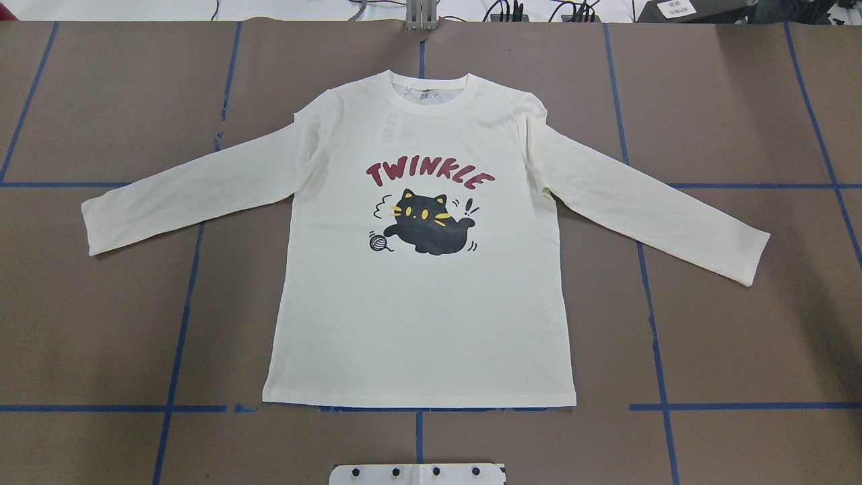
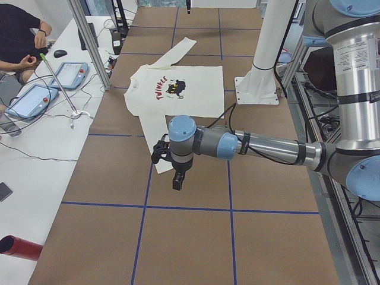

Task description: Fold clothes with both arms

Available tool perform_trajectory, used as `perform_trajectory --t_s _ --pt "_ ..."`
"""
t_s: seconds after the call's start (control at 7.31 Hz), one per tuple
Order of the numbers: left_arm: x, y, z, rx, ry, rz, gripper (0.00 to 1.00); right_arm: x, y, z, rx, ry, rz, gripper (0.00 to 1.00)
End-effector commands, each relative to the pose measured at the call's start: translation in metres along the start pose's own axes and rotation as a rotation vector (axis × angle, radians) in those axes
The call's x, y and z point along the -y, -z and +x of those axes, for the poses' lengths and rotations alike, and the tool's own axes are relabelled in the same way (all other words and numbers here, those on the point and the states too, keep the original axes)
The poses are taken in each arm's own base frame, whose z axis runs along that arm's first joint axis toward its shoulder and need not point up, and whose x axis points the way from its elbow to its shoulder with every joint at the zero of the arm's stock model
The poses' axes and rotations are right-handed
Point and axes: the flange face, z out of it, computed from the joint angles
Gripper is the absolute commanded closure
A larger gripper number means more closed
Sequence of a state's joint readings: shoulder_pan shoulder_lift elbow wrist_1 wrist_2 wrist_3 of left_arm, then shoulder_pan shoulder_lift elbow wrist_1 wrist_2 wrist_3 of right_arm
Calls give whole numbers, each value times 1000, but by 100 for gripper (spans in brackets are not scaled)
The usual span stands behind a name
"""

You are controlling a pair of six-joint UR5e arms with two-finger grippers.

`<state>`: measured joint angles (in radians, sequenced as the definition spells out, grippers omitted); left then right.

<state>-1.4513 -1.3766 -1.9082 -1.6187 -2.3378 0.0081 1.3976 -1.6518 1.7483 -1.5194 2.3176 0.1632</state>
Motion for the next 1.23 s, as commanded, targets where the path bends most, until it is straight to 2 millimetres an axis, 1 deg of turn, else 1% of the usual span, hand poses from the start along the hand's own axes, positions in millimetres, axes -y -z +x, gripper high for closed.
perform_trajectory --t_s 0.0,0.14,0.41,0.68,0.82,0.96,1.09 --pt "4 -1 2 6 -9 4 0 -1 3 -5 11 2 7 0" --pt "13 -3 8 10 -24 2 0 -4 0 -2 15 -3 2 0" --pt "13 4 13 7 -45 17 0 -5 1 -6 44 10 0 0" --pt "15 4 14 5 -58 27 0 -2 3 -15 74 46 32 0" --pt "12 5 15 -5 -50 29 0 -1 -7 -29 73 87 20 0" --pt "18 -3 9 -4 -66 41 0 -2 -22 -42 74 100 -13 0" --pt "19 -5 7 -6 -99 77 0 -1 -36 -59 72 99 -39 0"
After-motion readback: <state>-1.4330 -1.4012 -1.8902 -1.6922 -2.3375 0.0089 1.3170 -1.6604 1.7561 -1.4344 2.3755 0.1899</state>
